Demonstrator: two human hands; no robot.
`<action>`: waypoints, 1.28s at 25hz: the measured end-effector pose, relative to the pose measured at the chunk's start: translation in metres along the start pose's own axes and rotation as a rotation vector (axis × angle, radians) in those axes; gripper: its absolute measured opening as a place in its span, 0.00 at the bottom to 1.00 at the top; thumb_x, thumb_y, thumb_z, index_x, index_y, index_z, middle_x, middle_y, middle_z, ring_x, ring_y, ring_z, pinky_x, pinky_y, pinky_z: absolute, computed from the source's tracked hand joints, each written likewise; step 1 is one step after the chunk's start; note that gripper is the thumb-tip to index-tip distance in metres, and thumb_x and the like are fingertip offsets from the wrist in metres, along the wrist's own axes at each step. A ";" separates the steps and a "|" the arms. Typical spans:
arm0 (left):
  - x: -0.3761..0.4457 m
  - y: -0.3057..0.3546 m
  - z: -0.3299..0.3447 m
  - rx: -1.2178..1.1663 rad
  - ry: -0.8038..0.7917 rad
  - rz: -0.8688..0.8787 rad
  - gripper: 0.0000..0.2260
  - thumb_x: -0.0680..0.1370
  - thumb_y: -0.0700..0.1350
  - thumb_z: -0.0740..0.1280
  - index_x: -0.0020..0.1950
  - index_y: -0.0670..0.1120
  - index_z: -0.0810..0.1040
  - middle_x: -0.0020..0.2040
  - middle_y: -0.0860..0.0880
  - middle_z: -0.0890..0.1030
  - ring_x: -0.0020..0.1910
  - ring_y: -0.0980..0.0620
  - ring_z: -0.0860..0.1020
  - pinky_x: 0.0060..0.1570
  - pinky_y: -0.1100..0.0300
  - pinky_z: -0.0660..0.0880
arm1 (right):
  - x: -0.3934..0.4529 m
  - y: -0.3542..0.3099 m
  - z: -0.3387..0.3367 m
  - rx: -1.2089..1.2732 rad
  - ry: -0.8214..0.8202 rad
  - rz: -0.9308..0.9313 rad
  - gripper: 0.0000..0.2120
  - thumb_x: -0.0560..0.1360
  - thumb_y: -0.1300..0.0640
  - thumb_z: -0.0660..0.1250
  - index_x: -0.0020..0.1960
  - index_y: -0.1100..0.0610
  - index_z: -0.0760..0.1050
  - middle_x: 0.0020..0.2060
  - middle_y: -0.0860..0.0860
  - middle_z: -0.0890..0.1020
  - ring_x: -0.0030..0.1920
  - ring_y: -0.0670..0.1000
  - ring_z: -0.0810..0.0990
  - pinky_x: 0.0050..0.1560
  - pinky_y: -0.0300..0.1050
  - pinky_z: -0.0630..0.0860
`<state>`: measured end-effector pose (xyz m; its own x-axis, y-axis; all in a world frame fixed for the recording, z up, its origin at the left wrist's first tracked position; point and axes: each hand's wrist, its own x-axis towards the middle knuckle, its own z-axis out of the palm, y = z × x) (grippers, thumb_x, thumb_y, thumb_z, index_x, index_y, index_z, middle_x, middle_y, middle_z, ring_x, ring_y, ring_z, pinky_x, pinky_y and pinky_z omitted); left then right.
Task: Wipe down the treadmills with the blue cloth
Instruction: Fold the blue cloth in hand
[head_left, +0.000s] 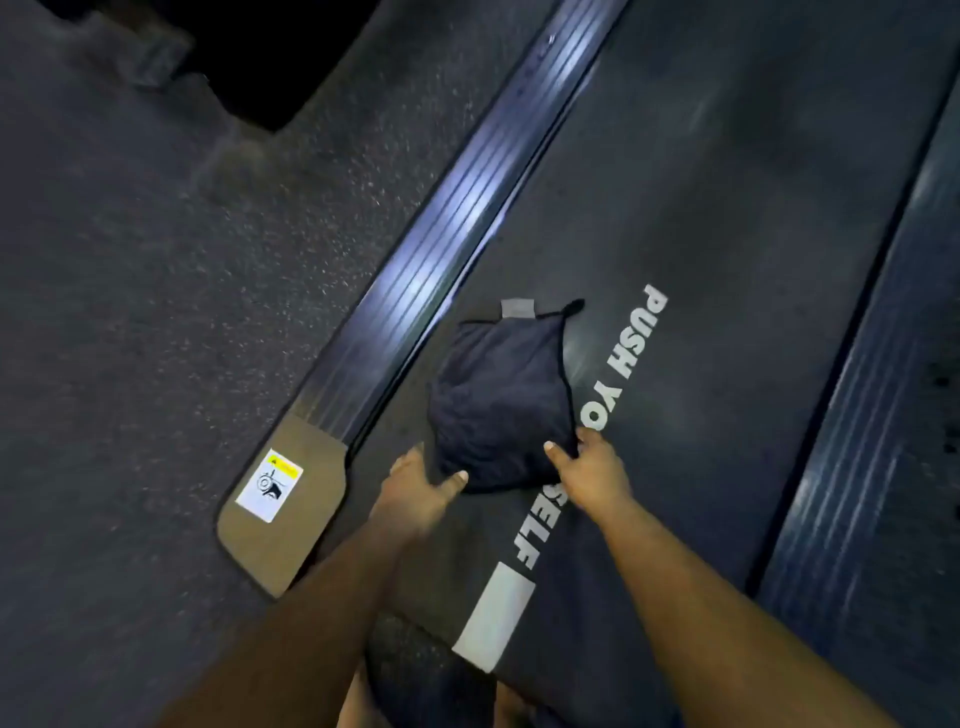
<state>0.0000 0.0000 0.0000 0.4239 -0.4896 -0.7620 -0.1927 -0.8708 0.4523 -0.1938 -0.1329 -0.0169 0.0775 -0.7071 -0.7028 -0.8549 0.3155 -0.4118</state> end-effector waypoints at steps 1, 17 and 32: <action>0.016 -0.003 0.008 -0.002 0.018 0.011 0.40 0.73 0.61 0.72 0.78 0.44 0.61 0.75 0.43 0.67 0.74 0.43 0.66 0.72 0.49 0.65 | 0.009 0.000 0.012 -0.036 0.027 -0.007 0.32 0.75 0.43 0.69 0.73 0.58 0.66 0.67 0.58 0.74 0.66 0.61 0.74 0.67 0.54 0.72; -0.209 0.102 -0.231 0.348 0.041 0.376 0.27 0.74 0.50 0.71 0.71 0.50 0.68 0.69 0.48 0.72 0.69 0.46 0.71 0.63 0.52 0.71 | -0.265 -0.224 -0.118 0.230 -0.103 -0.526 0.06 0.76 0.54 0.71 0.52 0.51 0.79 0.44 0.45 0.83 0.46 0.46 0.81 0.49 0.42 0.76; -0.399 0.124 -0.639 0.470 0.140 0.878 0.13 0.73 0.59 0.72 0.43 0.51 0.75 0.41 0.52 0.79 0.44 0.52 0.78 0.46 0.51 0.75 | -0.563 -0.508 -0.185 -0.020 0.302 -0.838 0.11 0.67 0.54 0.80 0.42 0.44 0.79 0.36 0.41 0.82 0.37 0.36 0.78 0.39 0.31 0.70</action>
<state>0.3724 0.1160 0.6558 0.0586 -0.9834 -0.1720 -0.8038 -0.1486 0.5760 0.1015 -0.0120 0.6954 0.5453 -0.8382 0.0094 -0.5868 -0.3897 -0.7097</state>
